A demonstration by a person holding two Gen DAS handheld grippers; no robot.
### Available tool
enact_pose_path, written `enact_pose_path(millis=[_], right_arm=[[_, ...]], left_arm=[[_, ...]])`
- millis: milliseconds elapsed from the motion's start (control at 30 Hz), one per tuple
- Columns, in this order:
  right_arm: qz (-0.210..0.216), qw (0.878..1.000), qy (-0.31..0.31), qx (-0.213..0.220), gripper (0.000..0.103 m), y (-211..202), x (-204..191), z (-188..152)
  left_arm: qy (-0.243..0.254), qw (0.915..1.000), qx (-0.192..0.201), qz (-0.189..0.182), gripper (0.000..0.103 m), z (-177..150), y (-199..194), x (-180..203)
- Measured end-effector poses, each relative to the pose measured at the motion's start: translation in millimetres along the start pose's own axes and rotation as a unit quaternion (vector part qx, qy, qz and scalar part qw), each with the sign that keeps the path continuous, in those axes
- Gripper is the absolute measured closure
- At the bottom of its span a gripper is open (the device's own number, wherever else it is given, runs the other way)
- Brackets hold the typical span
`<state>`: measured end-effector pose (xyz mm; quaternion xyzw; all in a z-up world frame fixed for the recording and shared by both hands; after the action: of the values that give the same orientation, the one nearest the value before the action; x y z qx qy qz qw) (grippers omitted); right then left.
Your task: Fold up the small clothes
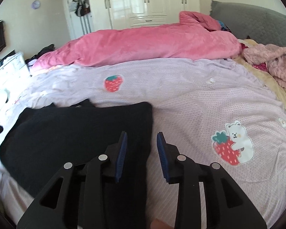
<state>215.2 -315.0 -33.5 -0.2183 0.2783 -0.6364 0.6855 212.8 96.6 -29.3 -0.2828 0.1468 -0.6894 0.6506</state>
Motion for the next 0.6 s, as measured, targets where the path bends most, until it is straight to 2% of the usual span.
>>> enact_pose_path(millis=[67, 167, 300, 400, 600], right_arm=[[0.016, 1.0, -0.013, -0.003, 0.071, -5, -14, -5], [0.038, 0.999, -0.027, -0.006, 0.069, -12, -35, -13], [0.07, 0.995, -0.065, -0.014, 0.068, -18, -73, -26], [0.08, 0.992, -0.097, -0.011, 0.063, -22, -95, -30], [0.095, 0.988, -0.122, -0.009, 0.057, -27, -115, -33]], left_arm=[[0.022, 0.9997, -0.011, -0.006, 0.08, -5, -2, 14], [0.041, 0.9984, -0.037, -0.014, 0.078, -18, 3, 30], [0.061, 0.9954, -0.074, -0.006, 0.068, -38, 15, 37], [0.074, 0.9915, -0.107, 0.006, 0.068, -54, 24, 35], [0.045, 0.9934, -0.105, -0.014, 0.068, -61, 18, 26]])
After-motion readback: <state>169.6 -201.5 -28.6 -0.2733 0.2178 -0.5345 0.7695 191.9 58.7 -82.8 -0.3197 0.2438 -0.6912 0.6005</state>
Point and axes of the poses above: each gripper's, at about its wrist camera, not at the fingertips, and y roughly the way its jaws point, x to its right, z to its top, the point moved 7 cm from there along y, roughly the way its jaws point, and after that the axes turned 2 degrees about x, right-handed, at the moved point
